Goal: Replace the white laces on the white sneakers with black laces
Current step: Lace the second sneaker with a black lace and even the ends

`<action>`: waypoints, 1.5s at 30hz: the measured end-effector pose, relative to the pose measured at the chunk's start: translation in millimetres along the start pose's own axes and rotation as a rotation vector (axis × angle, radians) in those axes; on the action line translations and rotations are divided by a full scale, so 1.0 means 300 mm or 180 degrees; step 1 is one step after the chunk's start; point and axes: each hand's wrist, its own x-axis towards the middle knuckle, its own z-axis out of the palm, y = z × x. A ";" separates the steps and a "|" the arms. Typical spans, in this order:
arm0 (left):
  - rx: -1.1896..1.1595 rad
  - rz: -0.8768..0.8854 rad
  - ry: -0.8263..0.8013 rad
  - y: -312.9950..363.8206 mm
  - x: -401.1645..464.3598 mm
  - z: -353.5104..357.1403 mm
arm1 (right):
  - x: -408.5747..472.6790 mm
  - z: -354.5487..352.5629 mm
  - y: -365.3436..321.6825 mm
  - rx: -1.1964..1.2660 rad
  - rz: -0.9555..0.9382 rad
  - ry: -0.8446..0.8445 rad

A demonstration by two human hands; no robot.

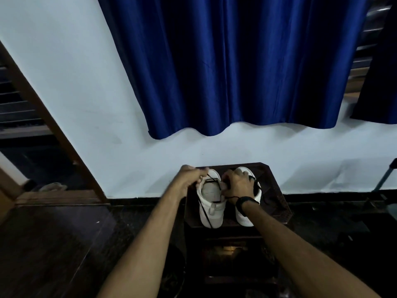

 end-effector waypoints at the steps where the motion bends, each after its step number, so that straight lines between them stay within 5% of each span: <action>1: 0.0017 0.0097 -0.0131 0.025 -0.003 -0.029 | 0.005 -0.001 -0.008 0.0058 -0.0263 0.0098; 3: 0.0432 0.0211 -0.0441 0.065 -0.017 -0.056 | 0.015 -0.025 -0.046 0.1120 -0.0823 -0.0266; 5: 0.0741 0.0255 -0.0468 0.076 -0.013 -0.056 | 0.011 -0.069 -0.100 0.2677 -0.0771 -0.1167; 7: 0.0739 0.0189 -0.0368 0.074 -0.010 -0.067 | 0.016 -0.103 -0.114 0.3298 -0.0566 -0.1548; 14: 0.0455 -0.0014 -0.0450 -0.019 0.004 -0.246 | 0.074 -0.106 0.082 0.1785 0.0565 -0.0042; 17: 0.0715 0.0089 -0.0385 -0.023 0.007 -0.232 | 0.068 -0.106 0.081 0.0985 0.0102 -0.0033; 21: 0.0837 0.0354 -0.0617 0.015 0.005 -0.109 | 0.043 -0.133 -0.073 0.2863 -0.0648 -0.1623; 23: 0.0895 0.0392 -0.0554 0.016 0.020 -0.078 | 0.038 -0.147 -0.110 0.2890 -0.0631 -0.2099; 28: 0.0852 0.0259 -0.0494 -0.054 0.071 -0.155 | 0.070 -0.147 0.000 0.2239 -0.0421 -0.1167; 34: 0.0588 0.0325 -0.0432 -0.088 0.092 -0.120 | 0.073 -0.104 0.027 -0.0179 -0.0628 -0.0575; 39: 0.0592 0.0500 -0.0249 -0.092 0.138 -0.019 | 0.077 -0.083 -0.093 0.1624 -0.0981 -0.1712; 45: -0.0221 0.0346 0.0414 -0.127 0.151 -0.034 | 0.075 -0.016 -0.090 0.1775 -0.0653 -0.0941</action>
